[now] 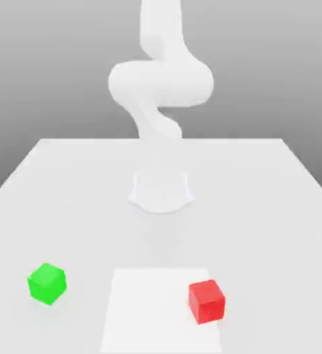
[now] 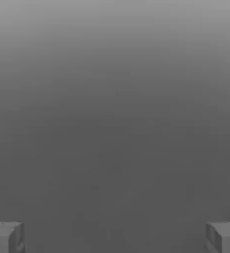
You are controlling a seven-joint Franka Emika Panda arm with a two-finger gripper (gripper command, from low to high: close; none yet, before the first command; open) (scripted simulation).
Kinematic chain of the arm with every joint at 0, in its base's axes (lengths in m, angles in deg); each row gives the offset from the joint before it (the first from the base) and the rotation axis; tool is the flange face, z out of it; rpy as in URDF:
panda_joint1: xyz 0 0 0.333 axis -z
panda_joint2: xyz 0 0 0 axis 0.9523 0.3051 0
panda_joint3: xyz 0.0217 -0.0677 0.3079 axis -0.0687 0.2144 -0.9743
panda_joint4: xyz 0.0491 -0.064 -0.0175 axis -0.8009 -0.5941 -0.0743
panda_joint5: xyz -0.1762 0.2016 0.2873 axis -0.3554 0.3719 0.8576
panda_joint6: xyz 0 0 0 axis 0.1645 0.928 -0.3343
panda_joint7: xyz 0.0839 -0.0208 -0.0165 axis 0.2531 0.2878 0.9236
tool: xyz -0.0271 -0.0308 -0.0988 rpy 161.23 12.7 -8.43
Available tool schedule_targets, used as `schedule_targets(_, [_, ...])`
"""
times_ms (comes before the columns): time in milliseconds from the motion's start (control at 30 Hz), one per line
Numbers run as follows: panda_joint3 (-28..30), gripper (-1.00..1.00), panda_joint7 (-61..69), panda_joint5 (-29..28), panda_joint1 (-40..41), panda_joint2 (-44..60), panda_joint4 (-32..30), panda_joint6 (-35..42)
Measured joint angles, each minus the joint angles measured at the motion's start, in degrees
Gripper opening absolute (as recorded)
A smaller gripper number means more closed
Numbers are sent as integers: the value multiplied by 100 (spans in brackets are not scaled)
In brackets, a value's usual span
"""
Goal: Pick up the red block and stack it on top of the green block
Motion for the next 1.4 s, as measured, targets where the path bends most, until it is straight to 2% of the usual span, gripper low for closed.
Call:
schedule_targets(700, [-417, 0, 495, -104, -549, 4397, -1741, -2201])
schedule_targets(900, [-257, 0, 349, -334, -671, 5642, -1663, -3189])
schedule_targets(933, [-228, -100, 332, -358, -695, 5771, -1645, -3298])
schedule_targets(1167, [-236, -100, 321, -370, -686, 5764, -1646, -3291])
schedule_targets(1400, [-293, -100, 331, -68, -510, 4622, -1816, -2321])
